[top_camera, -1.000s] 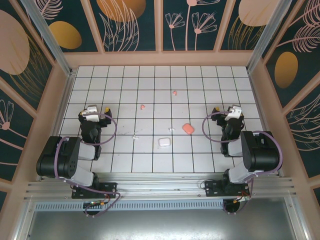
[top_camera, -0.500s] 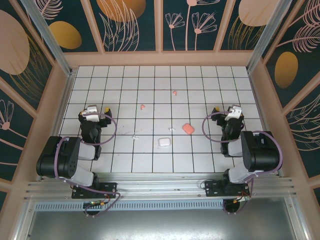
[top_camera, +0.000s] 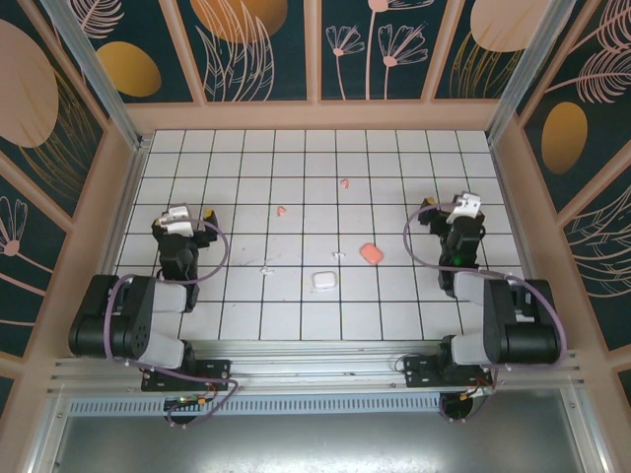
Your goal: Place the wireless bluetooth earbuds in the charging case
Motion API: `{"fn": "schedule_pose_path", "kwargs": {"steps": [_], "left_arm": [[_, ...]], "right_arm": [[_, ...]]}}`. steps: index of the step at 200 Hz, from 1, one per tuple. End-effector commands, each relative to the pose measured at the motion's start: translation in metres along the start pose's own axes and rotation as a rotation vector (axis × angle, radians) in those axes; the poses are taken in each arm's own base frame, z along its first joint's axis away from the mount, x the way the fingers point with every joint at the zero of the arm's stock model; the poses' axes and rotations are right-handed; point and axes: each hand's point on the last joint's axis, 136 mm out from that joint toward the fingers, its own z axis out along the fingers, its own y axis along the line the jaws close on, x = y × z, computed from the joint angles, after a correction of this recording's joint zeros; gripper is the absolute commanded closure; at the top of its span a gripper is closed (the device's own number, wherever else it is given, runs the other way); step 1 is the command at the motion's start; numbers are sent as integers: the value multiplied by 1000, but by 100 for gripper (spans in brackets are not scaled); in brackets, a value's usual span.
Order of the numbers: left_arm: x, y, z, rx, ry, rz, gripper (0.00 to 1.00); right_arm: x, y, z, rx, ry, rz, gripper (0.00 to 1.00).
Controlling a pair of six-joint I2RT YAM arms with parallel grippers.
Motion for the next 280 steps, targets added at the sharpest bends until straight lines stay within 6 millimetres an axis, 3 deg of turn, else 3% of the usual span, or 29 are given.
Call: {"fn": "schedule_pose_path", "kwargs": {"steps": [1,29,60,94,120,143,188,223,280], "left_arm": [[-15,11,13,-88,90,-83,2],[-26,-6,19,-27,180,-186,1],[-13,-43,15,122,399,-331,4],[23,-85,-23,228,637,-400,9],[41,-118,-63,317,704,-400,9],[49,-138,-86,357,733,-402,8],[63,-151,-110,376,759,-386,3],[71,-162,-117,409,783,-364,1],[74,-172,-125,459,818,-380,10]], "right_arm": [[9,4,-3,45,179,98,1],[17,39,-13,42,393,165,4],[49,116,-50,-37,667,179,7],[110,201,-117,-135,933,142,6],[145,239,-153,-169,1068,25,1],[168,254,-167,-169,1156,-91,1],[175,253,-169,-139,1179,-191,1],[172,241,-172,-112,1170,-198,2],[180,254,-175,-156,1202,-153,7]]}}
